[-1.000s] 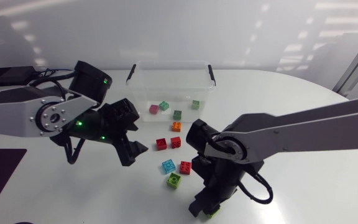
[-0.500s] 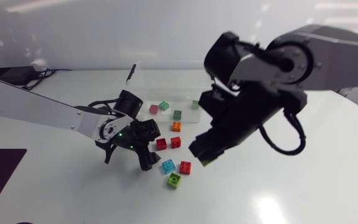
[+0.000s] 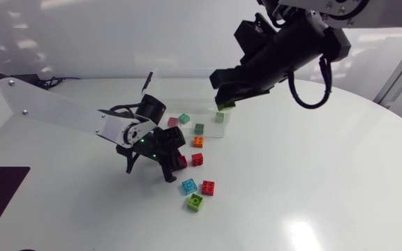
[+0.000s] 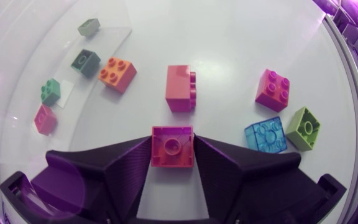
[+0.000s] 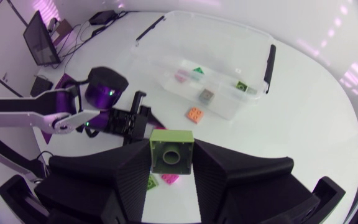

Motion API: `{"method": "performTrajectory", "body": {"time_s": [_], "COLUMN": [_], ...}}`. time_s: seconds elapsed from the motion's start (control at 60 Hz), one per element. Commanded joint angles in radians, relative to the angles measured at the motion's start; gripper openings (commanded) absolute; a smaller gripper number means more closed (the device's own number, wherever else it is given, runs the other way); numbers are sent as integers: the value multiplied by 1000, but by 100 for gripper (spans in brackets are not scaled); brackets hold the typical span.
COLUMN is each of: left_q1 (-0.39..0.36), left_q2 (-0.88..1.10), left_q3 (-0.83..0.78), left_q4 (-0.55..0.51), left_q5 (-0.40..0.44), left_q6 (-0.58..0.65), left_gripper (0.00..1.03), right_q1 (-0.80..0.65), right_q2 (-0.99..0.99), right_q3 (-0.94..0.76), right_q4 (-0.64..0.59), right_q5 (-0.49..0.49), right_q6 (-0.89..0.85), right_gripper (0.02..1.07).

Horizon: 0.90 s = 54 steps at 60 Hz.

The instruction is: Place the duplo bricks in the container

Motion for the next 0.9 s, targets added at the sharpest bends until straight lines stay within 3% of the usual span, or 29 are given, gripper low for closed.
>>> {"method": "performTrajectory", "body": {"time_s": [0.0, 0.15, 0.367, 0.633, 0.783, 0.85, 0.883], "left_q1": [0, 32, 49, 43, 67, 67, 72], "left_q2": [23, -73, -391, -641, -636, -616, -598], "left_q3": [19, -19, -99, -16, 64, 98, 122], "left_q4": [-48, -129, -212, -332, -347, -330, -314], "left_q5": [16, 80, 126, 142, 140, 139, 137], "left_q6": [25, 41, 6, -75, -106, -132, -153], "left_gripper": [26, 25, 25, 25, 26, 26, 26], "right_q1": [-12, -48, -114, -135, -130, -124, -123], "right_q2": [60, 140, 273, 443, 535, 574, 585], "right_q3": [49, 104, 189, 339, 443, 497, 511], "right_q4": [32, 101, 199, 237, 194, 138, 132], "right_q5": [9, 10, 19, 42, 90, 115, 133], "right_q6": [31, 28, 22, 8, 3, -6, -11], "right_gripper": [12, 12, 12, 13, 45, 67, 84]}}
